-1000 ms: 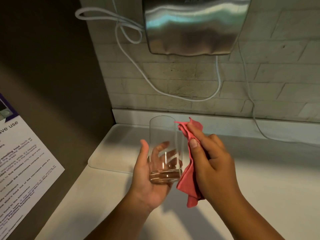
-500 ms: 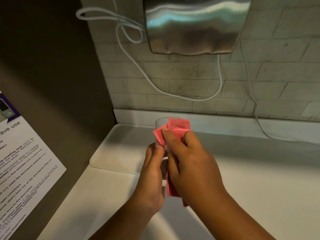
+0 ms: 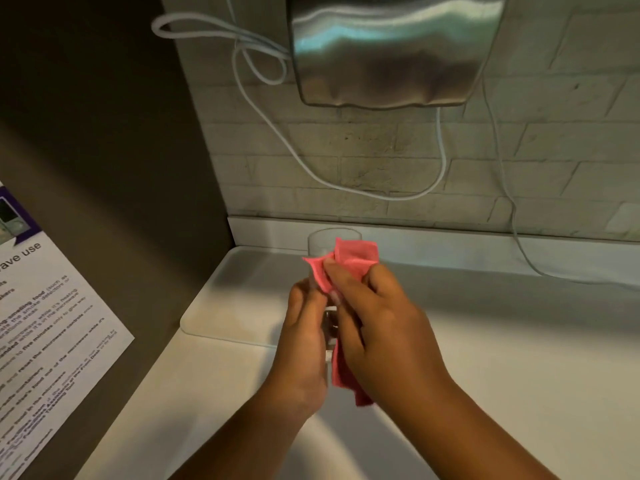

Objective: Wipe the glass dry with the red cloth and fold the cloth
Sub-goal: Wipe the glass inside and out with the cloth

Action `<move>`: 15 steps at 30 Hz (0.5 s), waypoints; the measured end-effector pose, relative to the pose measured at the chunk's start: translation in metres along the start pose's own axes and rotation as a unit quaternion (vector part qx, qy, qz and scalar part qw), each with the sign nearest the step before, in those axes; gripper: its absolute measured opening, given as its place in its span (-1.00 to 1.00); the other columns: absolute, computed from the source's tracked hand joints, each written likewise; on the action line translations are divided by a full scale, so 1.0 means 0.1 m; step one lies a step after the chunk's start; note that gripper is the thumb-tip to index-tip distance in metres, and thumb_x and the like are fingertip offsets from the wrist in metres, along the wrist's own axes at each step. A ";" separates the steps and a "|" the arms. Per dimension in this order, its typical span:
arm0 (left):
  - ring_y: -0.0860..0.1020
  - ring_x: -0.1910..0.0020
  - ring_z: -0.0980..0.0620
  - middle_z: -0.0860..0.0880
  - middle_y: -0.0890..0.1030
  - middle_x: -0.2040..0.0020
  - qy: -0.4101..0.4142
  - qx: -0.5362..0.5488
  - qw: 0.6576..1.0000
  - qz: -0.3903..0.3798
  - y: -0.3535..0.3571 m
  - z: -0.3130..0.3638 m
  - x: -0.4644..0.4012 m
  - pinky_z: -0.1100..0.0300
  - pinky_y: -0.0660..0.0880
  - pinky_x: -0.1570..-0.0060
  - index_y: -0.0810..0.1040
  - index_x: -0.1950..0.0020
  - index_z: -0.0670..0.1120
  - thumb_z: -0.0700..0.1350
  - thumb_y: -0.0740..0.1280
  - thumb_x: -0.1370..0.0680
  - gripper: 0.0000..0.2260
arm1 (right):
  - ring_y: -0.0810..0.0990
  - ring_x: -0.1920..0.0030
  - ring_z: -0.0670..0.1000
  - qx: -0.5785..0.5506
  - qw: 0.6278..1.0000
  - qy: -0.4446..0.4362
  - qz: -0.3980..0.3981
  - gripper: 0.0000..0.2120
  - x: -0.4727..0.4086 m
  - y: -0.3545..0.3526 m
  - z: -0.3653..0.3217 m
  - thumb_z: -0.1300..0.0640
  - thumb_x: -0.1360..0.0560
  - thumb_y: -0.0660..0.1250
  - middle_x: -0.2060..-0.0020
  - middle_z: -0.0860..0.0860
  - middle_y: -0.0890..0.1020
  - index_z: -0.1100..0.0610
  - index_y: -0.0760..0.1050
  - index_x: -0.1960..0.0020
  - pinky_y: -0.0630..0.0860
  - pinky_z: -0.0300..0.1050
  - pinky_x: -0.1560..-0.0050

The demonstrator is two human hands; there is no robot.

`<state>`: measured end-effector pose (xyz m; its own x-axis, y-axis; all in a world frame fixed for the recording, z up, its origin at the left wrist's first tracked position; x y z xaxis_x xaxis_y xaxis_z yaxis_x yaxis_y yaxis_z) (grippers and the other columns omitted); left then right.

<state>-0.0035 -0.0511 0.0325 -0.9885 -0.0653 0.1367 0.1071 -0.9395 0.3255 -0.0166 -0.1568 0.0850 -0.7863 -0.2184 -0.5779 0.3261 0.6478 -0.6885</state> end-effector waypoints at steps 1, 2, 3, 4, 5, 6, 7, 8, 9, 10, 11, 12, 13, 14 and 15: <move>0.73 -0.10 -0.06 -0.06 0.76 -0.11 0.009 -0.003 1.000 0.001 0.02 -0.03 0.03 -0.19 0.65 -0.13 0.61 -0.22 0.10 0.33 0.26 -0.49 -0.55 | 0.55 0.16 -0.03 -0.004 1.000 0.005 0.020 -0.54 -0.07 -0.02 0.05 -0.09 -0.59 0.05 -0.08 -0.05 0.52 -0.12 0.38 -0.46 0.56 -0.18 0.28; 0.73 -0.12 -0.11 -0.11 0.75 -0.13 0.016 0.000 1.000 -0.001 0.05 -0.05 0.05 -0.20 0.65 -0.14 0.58 -0.25 0.07 0.31 0.25 -0.50 -0.54 | 0.53 0.13 -0.04 -0.015 0.999 0.017 0.047 -0.57 -0.14 -0.04 0.12 -0.05 -0.61 0.10 -0.09 -0.04 0.53 -0.11 0.39 -0.46 0.54 -0.21 0.23; 0.73 -0.12 -0.15 -0.15 0.74 -0.13 0.020 0.007 1.000 -0.001 0.07 -0.06 0.07 -0.17 0.66 -0.10 0.56 -0.26 0.04 0.31 0.25 -0.50 -0.52 | 0.52 0.10 -0.08 -0.035 0.996 0.038 0.072 -0.60 -0.22 -0.07 0.18 0.00 -0.64 0.15 -0.10 -0.04 0.53 -0.10 0.39 -0.46 0.51 -0.26 0.17; 0.73 -0.09 -0.16 -0.17 0.74 -0.11 0.023 0.015 1.000 0.000 0.07 -0.06 0.07 -0.10 0.69 -0.02 0.56 -0.26 0.02 0.31 0.26 -0.48 -0.50 | 0.51 0.07 -0.11 -0.060 0.992 0.062 0.088 -0.62 -0.27 -0.09 0.24 0.04 -0.65 0.19 -0.10 -0.05 0.54 -0.10 0.40 -0.46 0.50 -0.30 0.12; 0.75 -0.05 -0.15 -0.16 0.75 -0.09 0.026 0.023 0.999 0.003 0.07 -0.04 0.06 -0.03 0.69 0.06 0.56 -0.25 0.02 0.33 0.28 -0.46 -0.48 | 0.51 0.06 -0.13 -0.083 0.989 0.081 0.095 -0.62 -0.30 -0.09 0.28 0.06 -0.65 0.21 -0.08 -0.07 0.54 -0.10 0.41 -0.46 0.49 -0.32 0.08; 0.75 -0.01 -0.11 -0.14 0.76 -0.07 0.029 0.028 0.999 0.008 0.06 -0.01 0.04 0.04 0.68 0.12 0.57 -0.24 0.02 0.34 0.28 -0.44 -0.47 | 0.51 0.06 -0.15 -0.099 0.987 0.087 0.094 -0.62 -0.29 -0.07 0.28 0.07 -0.65 0.23 -0.06 -0.08 0.53 -0.10 0.41 -0.46 0.47 -0.35 0.07; 0.76 0.02 -0.09 -0.12 0.76 -0.05 0.031 0.033 0.999 0.014 0.05 0.03 0.02 0.08 0.68 0.16 0.58 -0.23 0.01 0.34 0.29 -0.44 -0.47 | 0.50 0.08 -0.18 -0.109 0.987 0.080 0.085 -0.62 -0.26 -0.05 0.25 0.08 -0.65 0.23 -0.04 -0.11 0.52 -0.11 0.41 -0.46 0.43 -0.41 0.08; 0.76 0.02 -0.08 -0.12 0.76 -0.04 0.031 0.038 0.999 0.017 0.03 0.08 -0.01 0.10 0.67 0.20 0.59 -0.23 0.00 0.34 0.28 -0.46 -0.48 | 0.50 0.08 -0.20 -0.111 0.989 0.065 0.072 -0.60 -0.20 -0.03 0.20 0.08 -0.64 0.24 -0.04 -0.12 0.51 -0.12 0.40 -0.46 0.43 -0.43 0.09; 0.76 0.03 -0.06 -0.11 0.76 -0.03 0.028 0.038 0.999 0.020 0.02 0.11 -0.04 0.10 0.66 0.23 0.60 -0.22 0.00 0.33 0.28 -0.50 -0.51 | 0.50 0.08 -0.18 -0.100 0.993 0.043 0.055 -0.59 -0.13 0.00 0.14 0.08 -0.64 0.24 -0.06 -0.12 0.51 -0.14 0.38 -0.47 0.45 -0.42 0.10; 0.76 0.05 -0.04 -0.10 0.76 -0.01 0.021 0.030 0.999 0.022 0.01 0.13 -0.06 0.11 0.65 0.27 0.62 -0.21 0.00 0.31 0.28 -0.55 -0.55 | 0.52 0.08 -0.13 -0.075 0.996 0.020 0.034 -0.59 -0.07 0.02 0.08 0.06 -0.63 0.22 -0.07 -0.11 0.51 -0.15 0.37 -0.47 0.51 -0.34 0.12; 0.76 0.05 -0.02 -0.08 0.76 -0.01 0.010 0.020 1.000 0.022 -0.01 0.13 -0.06 0.11 0.64 0.29 0.63 -0.20 0.02 0.28 0.28 -0.59 -0.60 | 0.55 0.11 -0.08 -0.045 0.999 0.004 0.017 -0.58 -0.03 0.04 0.04 0.03 -0.62 0.17 -0.07 -0.09 0.52 -0.14 0.37 -0.47 0.57 -0.24 0.17; 0.76 0.01 -0.04 -0.07 0.77 -0.04 0.000 0.012 1.000 0.020 -0.01 0.11 -0.06 0.08 0.66 0.26 0.63 -0.22 0.03 0.26 0.26 -0.61 -0.62 | 0.56 0.13 -0.05 -0.024 1.000 -0.003 0.005 -0.57 -0.02 0.05 0.02 -0.01 -0.61 0.12 -0.06 -0.08 0.52 -0.14 0.37 -0.47 0.59 -0.17 0.22; 0.75 -0.03 -0.06 -0.07 0.76 -0.08 -0.004 0.007 1.000 0.019 -0.02 0.09 -0.05 0.01 0.69 0.20 0.63 -0.24 0.05 0.26 0.25 -0.62 -0.63 | 0.56 0.14 -0.04 -0.014 1.000 -0.005 -0.002 -0.55 -0.04 0.05 0.02 -0.05 -0.60 0.08 -0.06 -0.08 0.52 -0.13 0.37 -0.47 0.61 -0.13 0.23; 0.74 -0.07 -0.08 -0.07 0.76 -0.11 0.000 0.000 1.000 0.018 -0.02 0.06 -0.03 -0.05 0.70 0.11 0.61 -0.25 0.08 0.26 0.24 -0.62 -0.64 | 0.56 0.13 -0.04 -0.010 1.000 -0.010 -0.004 -0.55 -0.07 0.04 0.04 -0.07 -0.60 0.07 -0.06 -0.08 0.52 -0.12 0.37 -0.47 0.61 -0.13 0.23; 0.74 -0.08 -0.08 -0.08 0.75 -0.12 0.009 -0.004 1.000 0.016 0.00 0.04 -0.01 -0.10 0.70 0.03 0.60 -0.26 0.09 0.28 0.23 -0.61 -0.62 | 0.56 0.13 -0.04 -0.010 1.000 -0.014 0.004 -0.56 -0.11 0.03 0.07 -0.07 -0.60 0.08 -0.07 -0.07 0.51 -0.12 0.37 -0.47 0.60 -0.14 0.21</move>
<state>-0.0020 -0.0493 0.0358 -0.9863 -0.1017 0.1297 0.1382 -0.9392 0.3143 -0.0031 -0.1573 0.0863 -0.7687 -0.2326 -0.5958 0.3219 0.6642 -0.6747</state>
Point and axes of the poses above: each hand's wrist, its own x-axis away from the middle knuckle, its own y-axis out of the palm, z = x × y, the point moved 3 cm from there along -x, towards the middle knuckle
